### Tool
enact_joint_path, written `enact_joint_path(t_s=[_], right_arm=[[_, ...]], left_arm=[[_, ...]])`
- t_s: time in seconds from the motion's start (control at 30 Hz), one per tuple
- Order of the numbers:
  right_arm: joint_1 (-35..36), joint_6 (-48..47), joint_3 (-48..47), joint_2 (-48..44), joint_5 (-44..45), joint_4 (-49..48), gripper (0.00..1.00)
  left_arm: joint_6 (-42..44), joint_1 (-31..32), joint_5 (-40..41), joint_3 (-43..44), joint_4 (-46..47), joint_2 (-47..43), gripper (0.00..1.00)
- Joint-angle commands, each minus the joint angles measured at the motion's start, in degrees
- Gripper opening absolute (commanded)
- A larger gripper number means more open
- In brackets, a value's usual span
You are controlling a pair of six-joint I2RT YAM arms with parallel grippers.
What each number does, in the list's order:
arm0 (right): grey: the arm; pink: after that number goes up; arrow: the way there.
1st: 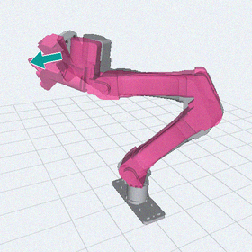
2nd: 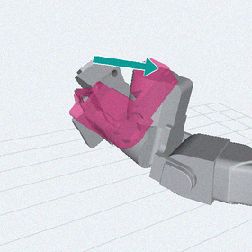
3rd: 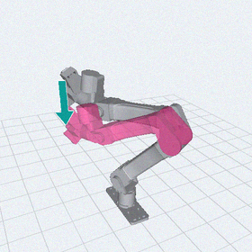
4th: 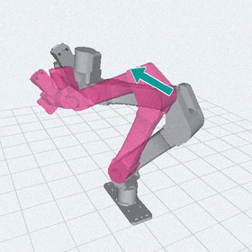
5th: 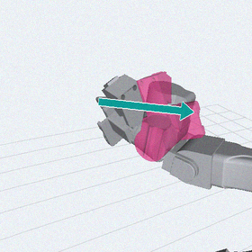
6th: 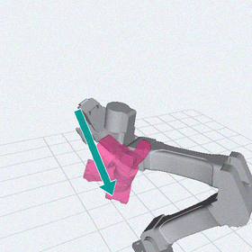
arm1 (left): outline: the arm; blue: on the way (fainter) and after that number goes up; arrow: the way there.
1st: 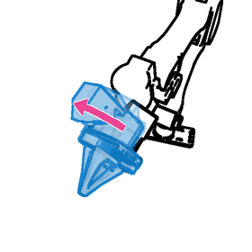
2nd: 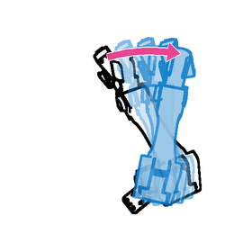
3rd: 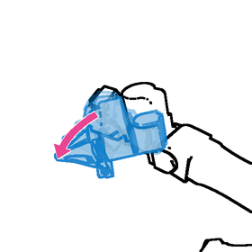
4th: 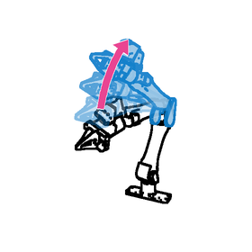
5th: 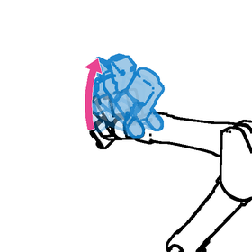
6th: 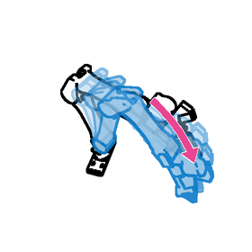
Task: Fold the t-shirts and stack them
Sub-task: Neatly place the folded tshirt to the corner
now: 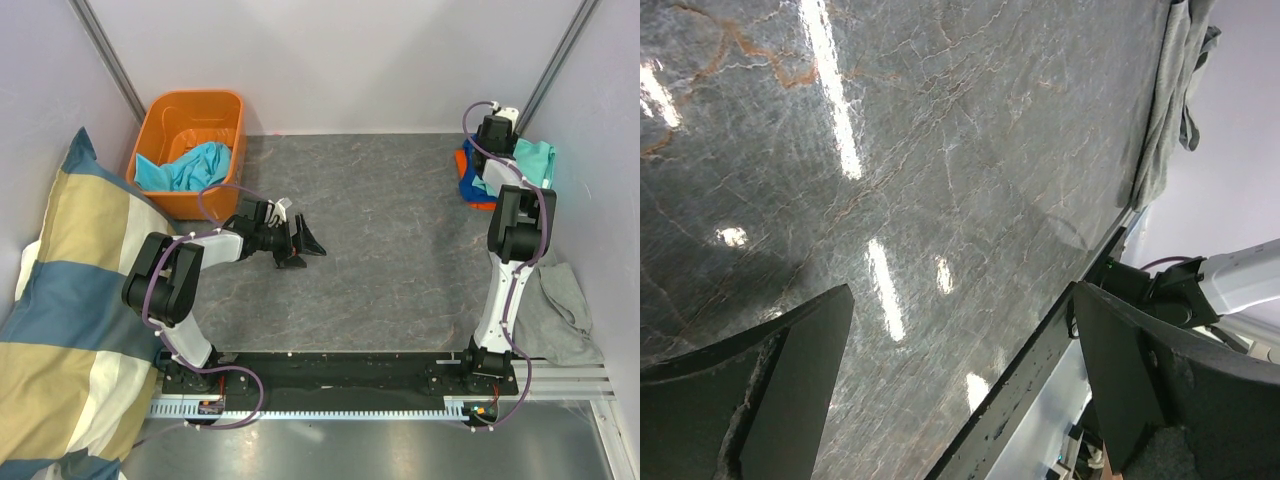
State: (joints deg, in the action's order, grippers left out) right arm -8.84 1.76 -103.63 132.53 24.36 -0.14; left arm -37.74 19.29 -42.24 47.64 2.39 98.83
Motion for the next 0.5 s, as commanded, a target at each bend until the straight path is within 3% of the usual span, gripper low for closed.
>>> enact_joint_path(t_s=[0.0,0.47], right_arm=[[0.14,-0.09,-0.16,-3.42,0.42,-2.14,0.67],[0.14,1.14,-3.68,-0.61,5.79,-2.14,0.7]], left_arm=[[-1.29,-0.3,-1.71,1.14,2.09,0.31,1.0],[-1.29,-0.3,-1.79,1.76,2.18,1.89,1.0]])
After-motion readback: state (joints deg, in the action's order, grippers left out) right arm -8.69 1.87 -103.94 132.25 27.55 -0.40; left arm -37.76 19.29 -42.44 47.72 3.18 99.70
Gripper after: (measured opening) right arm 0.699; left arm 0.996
